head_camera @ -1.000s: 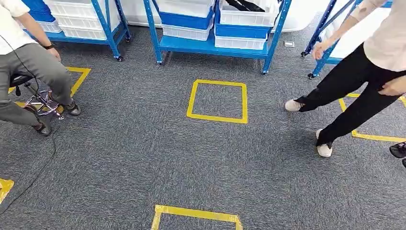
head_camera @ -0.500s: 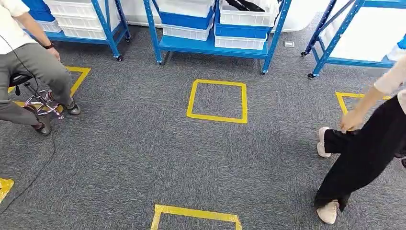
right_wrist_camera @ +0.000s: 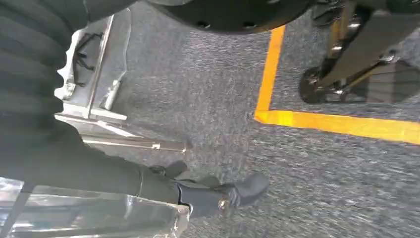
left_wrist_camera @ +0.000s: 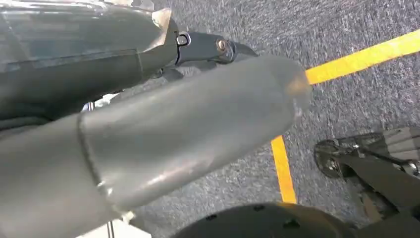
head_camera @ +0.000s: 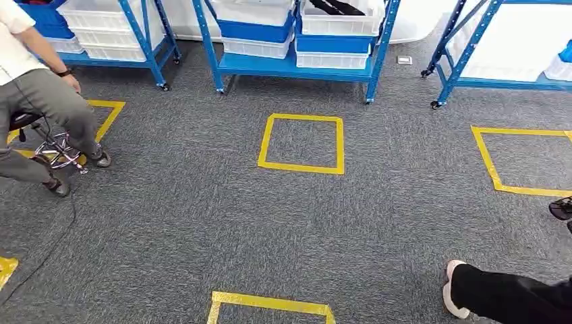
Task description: Take the parts from the cabinet and place them on the table.
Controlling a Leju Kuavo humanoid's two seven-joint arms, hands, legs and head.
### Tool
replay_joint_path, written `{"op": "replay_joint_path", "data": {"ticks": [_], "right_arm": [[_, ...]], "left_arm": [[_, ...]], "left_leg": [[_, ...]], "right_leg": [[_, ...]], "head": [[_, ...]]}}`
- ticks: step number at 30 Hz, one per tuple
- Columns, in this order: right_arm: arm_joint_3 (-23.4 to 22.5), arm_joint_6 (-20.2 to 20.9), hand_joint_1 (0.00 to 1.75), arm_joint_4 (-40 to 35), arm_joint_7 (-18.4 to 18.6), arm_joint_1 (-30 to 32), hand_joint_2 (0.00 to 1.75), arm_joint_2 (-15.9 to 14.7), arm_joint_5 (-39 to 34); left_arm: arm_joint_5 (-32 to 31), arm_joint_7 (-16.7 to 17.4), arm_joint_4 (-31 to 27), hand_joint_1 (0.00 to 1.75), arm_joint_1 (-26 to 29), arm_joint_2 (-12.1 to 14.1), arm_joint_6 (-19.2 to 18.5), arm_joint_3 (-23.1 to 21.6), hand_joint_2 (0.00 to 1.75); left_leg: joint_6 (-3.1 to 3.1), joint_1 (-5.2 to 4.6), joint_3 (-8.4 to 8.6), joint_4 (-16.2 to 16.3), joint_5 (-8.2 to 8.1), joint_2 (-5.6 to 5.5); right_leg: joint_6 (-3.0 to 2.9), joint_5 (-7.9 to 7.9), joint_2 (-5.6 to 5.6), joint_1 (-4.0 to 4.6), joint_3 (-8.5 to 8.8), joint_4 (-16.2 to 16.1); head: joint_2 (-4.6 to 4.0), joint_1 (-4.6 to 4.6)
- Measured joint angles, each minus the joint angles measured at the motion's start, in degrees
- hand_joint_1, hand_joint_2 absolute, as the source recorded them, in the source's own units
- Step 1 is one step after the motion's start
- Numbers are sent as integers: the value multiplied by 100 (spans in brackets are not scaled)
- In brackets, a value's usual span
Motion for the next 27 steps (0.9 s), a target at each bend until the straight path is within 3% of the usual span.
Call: {"op": "replay_joint_path", "data": {"ticks": [2, 3, 5, 6, 7, 8, 9, 10, 11, 12, 13, 14, 15, 16, 27], "right_arm": [[9, -2, 0, 2, 0, -2, 175, 0, -2], [9, -2, 0, 0, 0, -7, 175, 0, -2], [11, -2, 0, 2, 0, -10, 175, 4, -2], [11, -2, 0, 2, 0, -9, 175, 7, -2], [11, -2, 0, 2, 0, -1, 175, 7, -2], [11, -2, 0, 2, 0, -2, 175, 7, -2], [13, -2, 0, 2, 0, -6, 175, 7, -2], [13, -2, 0, 2, -2, -13, 175, 9, -2], [15, 0, 0, 11, -2, -9, 175, 48, -4], [15, -6, 0, 15, -4, -17, 175, 70, -9], [15, -4, 0, 17, -4, -24, 175, 66, -6], [17, -4, 0, 17, -4, -31, 175, 63, -6], [17, -8, 0, 15, -4, -24, 175, 70, -8], [17, -9, 0, 15, -4, -27, 175, 66, -11], [31, -6, 0, 15, -2, -38, 175, 35, -2]], "left_arm": [[-7, 2, 0, 0, -9, -2, 7, 4, 0], [-9, 2, 0, 0, -17, -4, 9, 7, 0], [-9, 2, 0, 0, -12, -9, 15, 13, 0], [-9, 2, 2, 0, -6, -9, 17, 18, 0], [-9, 2, 2, 0, 6, -11, 17, 20, 0], [-9, 2, 2, 0, 10, -13, 17, 20, 0], [-9, 2, 2, 0, 8, -13, 17, 20, 0], [-9, 2, 0, 0, 4, -13, 17, 20, 0], [-9, 2, 0, 0, -3, 26, 22, 22, 0], [-15, 2, 0, 0, -17, 28, 22, 22, 0], [-15, 2, -2, 0, -21, 26, 24, 22, 0], [-15, 2, -2, 0, -15, 24, 24, 22, 0], [-18, 4, 0, 0, -11, 26, 24, 22, 0], [-17, 4, 0, 0, -9, 31, 24, 22, 0], [-94, 4, 0, 0, -15, -7, 24, 24, 0]], "left_leg": [[-23, 35, -73, 197, -134, 6], [-18, 11, -253, 548, -331, -1], [-5, -28, -785, 1544, -771, -19], [38, -54, -963, 1832, -844, -22], [78, -87, -1017, 1855, -784, -25], [161, -139, -944, 1606, -586, -30], [273, -193, -771, 1196, -328, -40], [427, -266, -552, 708, -51, -61], [626, -389, -386, 306, 96, -76], [670, -400, -391, 296, 16, -23], [635, -437, -351, 216, 39, -27], [656, -461, -345, 166, 99, -27], [499, -467, -325, 143, 166, -27], [384, -459, -316, 143, 124, -20], [380, -456, -317, 140, 115, -22]], "right_leg": [[-47, 15, 11, 24, 33, -17], [-58, 8, 11, 45, 32, -15], [-94, -14, 13, 121, 29, -14], [-114, -26, 15, 164, 37, -14], [-129, -35, 23, 201, 51, -15], [-151, -48, 39, 250, 72, -16], [-164, -56, 50, 297, 98, -20], [-181, -66, 58, 334, 124, -25], [-204, -80, 66, 294, 115, -28], [-199, -86, 62, 347, 138, -38], [-197, -85, 55, 283, 114, -42], [-199, -86, 51, 269, 112, -48], [-236, -104, 40, 293, 77, -36], [-235, -105, 40, 285, 89, -27], [-235, -108, 39, 286, 90, -74]], "head": [[0, -2], [0, -6], [0, -28], [0, -26], [0, -28], [0, -28], [0, -31], [0, -26], [0, -11], [0, 40], [0, 35], [0, 16], [0, 2], [0, 5], [0, 11]]}}
